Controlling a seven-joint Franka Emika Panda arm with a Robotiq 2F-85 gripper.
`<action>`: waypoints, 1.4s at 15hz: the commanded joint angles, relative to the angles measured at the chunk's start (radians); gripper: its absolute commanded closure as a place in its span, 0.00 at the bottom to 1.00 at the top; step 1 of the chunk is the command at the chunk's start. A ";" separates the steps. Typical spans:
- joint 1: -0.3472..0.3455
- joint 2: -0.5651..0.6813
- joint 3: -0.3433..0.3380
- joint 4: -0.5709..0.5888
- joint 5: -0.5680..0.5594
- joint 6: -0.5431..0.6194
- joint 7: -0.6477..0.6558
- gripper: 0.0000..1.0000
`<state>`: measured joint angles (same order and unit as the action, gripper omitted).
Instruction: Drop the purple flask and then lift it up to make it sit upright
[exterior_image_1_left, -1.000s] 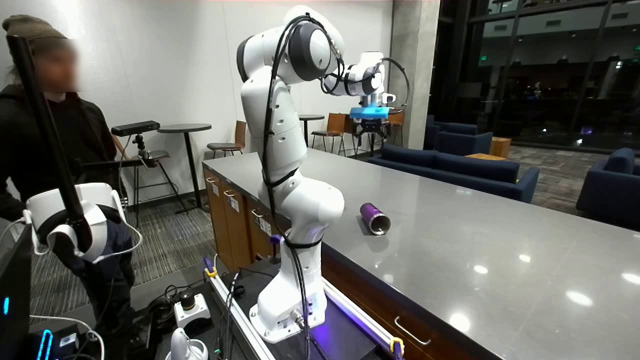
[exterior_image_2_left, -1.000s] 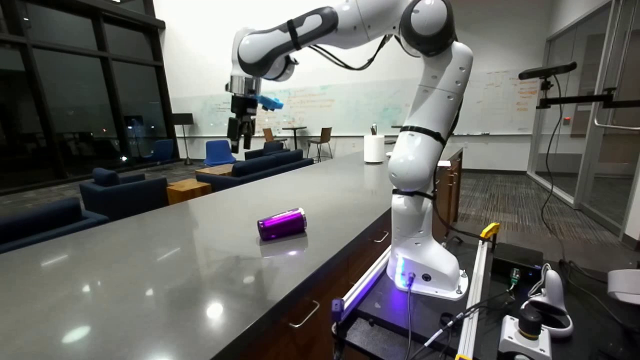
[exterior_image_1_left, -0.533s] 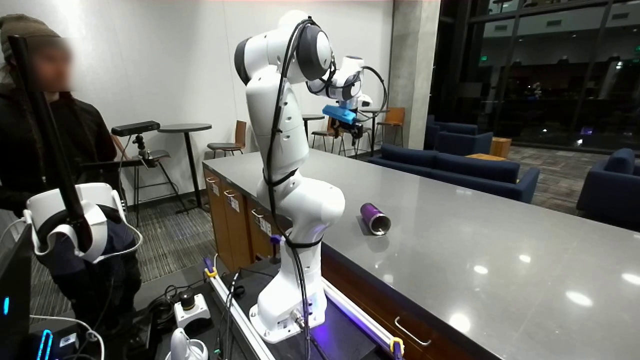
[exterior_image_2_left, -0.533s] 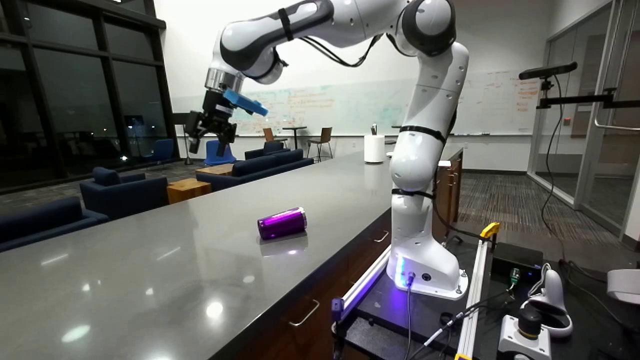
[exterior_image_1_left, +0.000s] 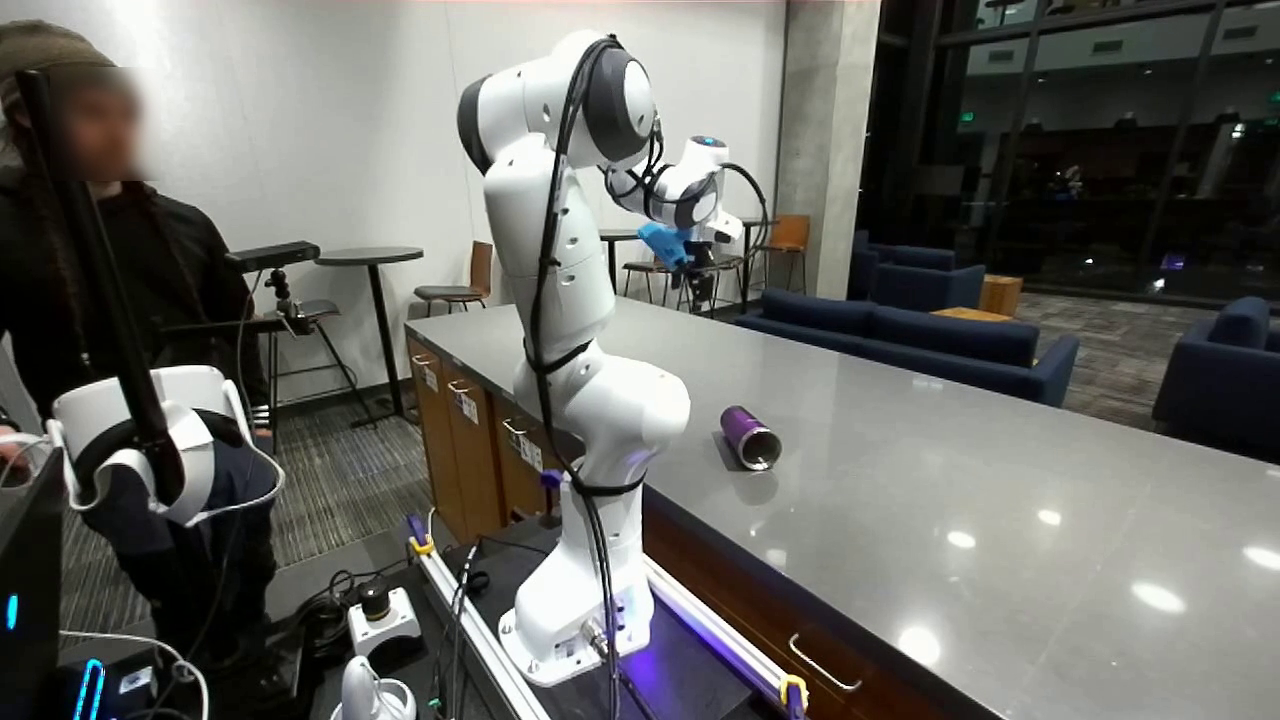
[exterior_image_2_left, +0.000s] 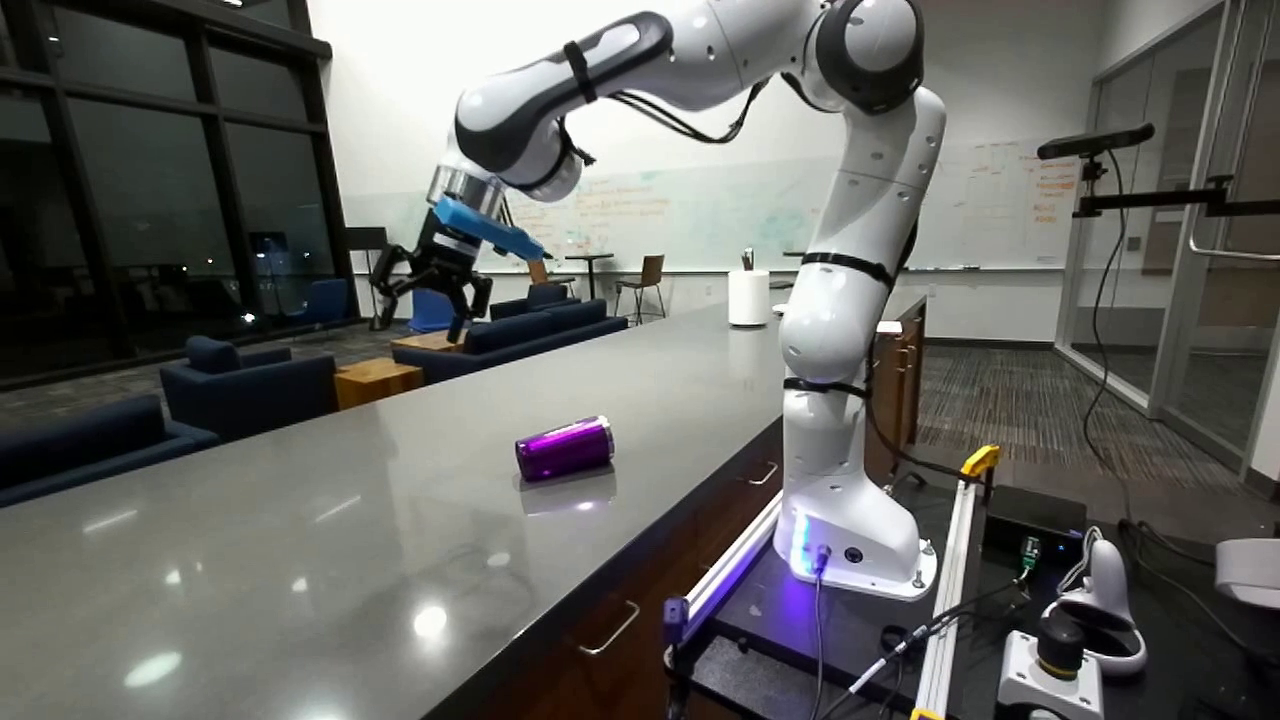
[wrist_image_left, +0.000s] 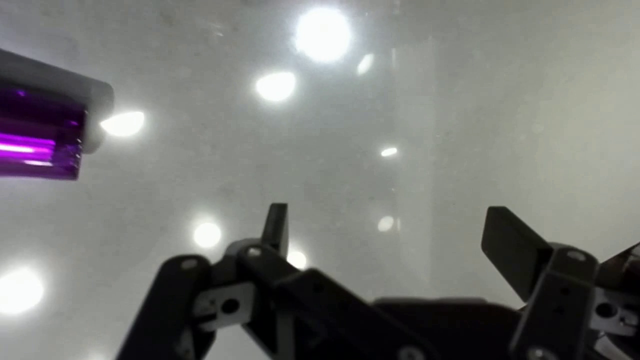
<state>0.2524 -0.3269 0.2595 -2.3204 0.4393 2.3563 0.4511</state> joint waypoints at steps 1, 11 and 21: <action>-0.030 -0.153 0.031 -0.216 0.002 0.069 0.169 0.00; -0.242 -0.374 0.196 -0.277 -0.358 -0.042 0.716 0.00; -0.269 -0.338 0.203 -0.227 -0.462 -0.081 0.813 0.00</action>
<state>-0.0484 -0.6757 0.4912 -2.5493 0.0073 2.2787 1.2425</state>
